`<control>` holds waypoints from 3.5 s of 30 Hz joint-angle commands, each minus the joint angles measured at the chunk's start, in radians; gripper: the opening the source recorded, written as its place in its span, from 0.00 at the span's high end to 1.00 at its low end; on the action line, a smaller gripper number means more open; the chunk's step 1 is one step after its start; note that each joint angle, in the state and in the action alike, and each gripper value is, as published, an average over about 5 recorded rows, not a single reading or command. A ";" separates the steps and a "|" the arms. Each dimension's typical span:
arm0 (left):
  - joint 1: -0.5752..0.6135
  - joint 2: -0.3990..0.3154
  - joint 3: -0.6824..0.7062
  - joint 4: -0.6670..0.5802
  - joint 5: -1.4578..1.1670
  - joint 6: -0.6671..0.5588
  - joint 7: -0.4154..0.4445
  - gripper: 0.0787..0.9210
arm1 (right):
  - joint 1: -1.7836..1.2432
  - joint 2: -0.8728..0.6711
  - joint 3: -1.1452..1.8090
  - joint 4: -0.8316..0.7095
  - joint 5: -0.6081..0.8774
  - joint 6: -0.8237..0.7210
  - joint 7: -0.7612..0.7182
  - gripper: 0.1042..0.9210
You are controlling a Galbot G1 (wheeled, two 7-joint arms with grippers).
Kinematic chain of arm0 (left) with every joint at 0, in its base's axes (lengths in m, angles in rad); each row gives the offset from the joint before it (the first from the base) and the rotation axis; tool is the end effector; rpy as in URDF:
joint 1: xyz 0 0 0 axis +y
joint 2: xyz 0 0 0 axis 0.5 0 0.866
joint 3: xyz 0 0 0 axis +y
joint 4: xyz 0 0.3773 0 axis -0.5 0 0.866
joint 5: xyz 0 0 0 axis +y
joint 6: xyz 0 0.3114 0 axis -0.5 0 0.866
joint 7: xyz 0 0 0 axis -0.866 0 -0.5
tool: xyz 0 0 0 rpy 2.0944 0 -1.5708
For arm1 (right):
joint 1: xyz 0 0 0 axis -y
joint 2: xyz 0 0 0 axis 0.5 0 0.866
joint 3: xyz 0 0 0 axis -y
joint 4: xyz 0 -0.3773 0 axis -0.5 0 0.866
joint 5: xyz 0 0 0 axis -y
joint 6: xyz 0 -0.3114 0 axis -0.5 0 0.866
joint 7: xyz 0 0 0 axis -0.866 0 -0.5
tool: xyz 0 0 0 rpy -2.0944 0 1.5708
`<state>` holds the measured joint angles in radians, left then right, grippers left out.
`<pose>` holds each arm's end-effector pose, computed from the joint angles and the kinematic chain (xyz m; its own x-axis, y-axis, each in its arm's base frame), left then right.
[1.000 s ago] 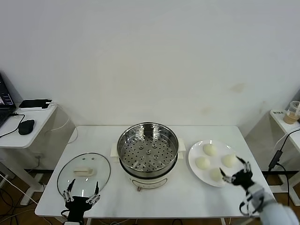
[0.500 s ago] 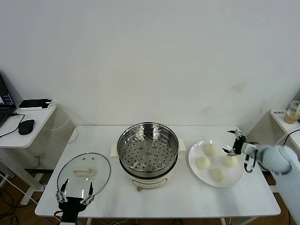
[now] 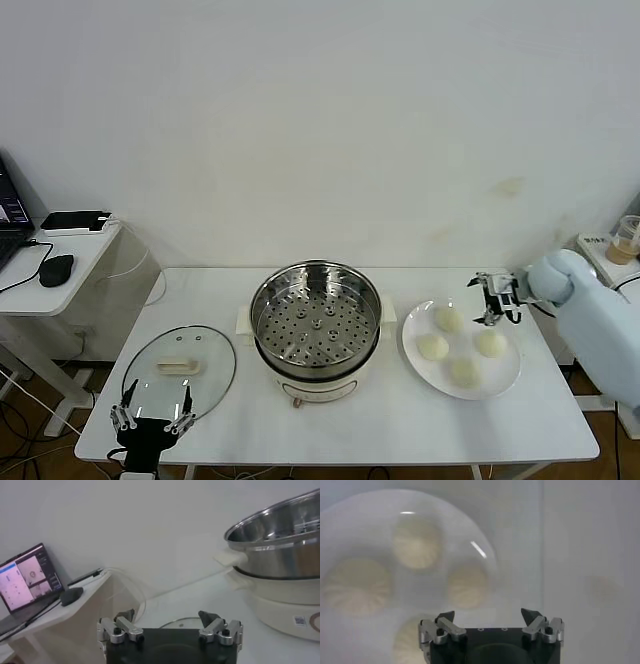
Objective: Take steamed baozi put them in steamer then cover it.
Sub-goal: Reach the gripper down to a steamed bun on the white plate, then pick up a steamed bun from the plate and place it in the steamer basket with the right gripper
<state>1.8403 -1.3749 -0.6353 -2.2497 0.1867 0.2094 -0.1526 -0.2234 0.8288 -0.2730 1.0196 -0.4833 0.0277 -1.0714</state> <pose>0.0457 0.0619 -0.2930 -0.9550 -0.1851 0.2318 -0.0695 0.8993 0.4319 0.5123 -0.2254 -0.2216 -0.3753 -0.1119 0.9201 -0.9197 -0.0786 -0.3847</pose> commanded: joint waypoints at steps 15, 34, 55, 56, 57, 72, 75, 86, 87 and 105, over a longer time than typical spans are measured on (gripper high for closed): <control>-0.007 0.008 -0.025 0.006 0.010 0.003 0.017 0.12 | 0.113 0.174 -0.110 -0.255 -0.069 0.021 -0.004 0.12; -0.012 0.011 -0.031 0.014 0.010 0.001 0.016 0.12 | 0.111 0.252 -0.097 -0.329 -0.115 0.007 0.021 0.26; -0.025 0.019 -0.026 0.019 0.006 0.003 0.015 0.12 | 0.169 0.038 -0.221 -0.038 0.056 -0.049 -0.056 0.38; -0.026 0.020 -0.025 0.020 0.006 0.003 0.015 0.12 | 0.183 0.020 -0.237 -0.014 0.081 -0.054 -0.059 0.37; -0.028 0.021 -0.024 0.021 0.005 0.003 0.015 0.12 | 0.197 0.005 -0.250 0.008 0.101 -0.057 -0.061 0.37; -0.085 0.045 -0.002 0.078 -0.043 0.026 0.022 0.12 | 0.594 -0.003 -0.580 0.228 0.503 -0.103 -0.040 0.37; -0.089 0.052 -0.001 0.082 -0.046 0.029 0.025 0.12 | 0.652 0.047 -0.632 0.234 0.563 -0.096 -0.020 0.37; -0.093 0.062 -0.010 0.076 -0.047 0.036 0.032 0.12 | 0.760 0.252 -0.836 0.288 0.620 -0.006 0.058 0.37; -0.091 0.063 -0.012 0.075 -0.047 0.036 0.032 0.12 | 0.762 0.269 -0.854 0.284 0.607 0.012 0.066 0.37; -0.089 0.045 -0.035 0.046 -0.050 0.037 0.029 0.12 | 0.649 0.474 -0.957 0.017 0.266 0.400 0.147 0.36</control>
<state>1.7520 -1.3308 -0.6709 -2.2016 0.1370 0.2463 -0.1232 0.4362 1.2414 -1.1842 1.1093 -0.1187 0.3069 -0.9454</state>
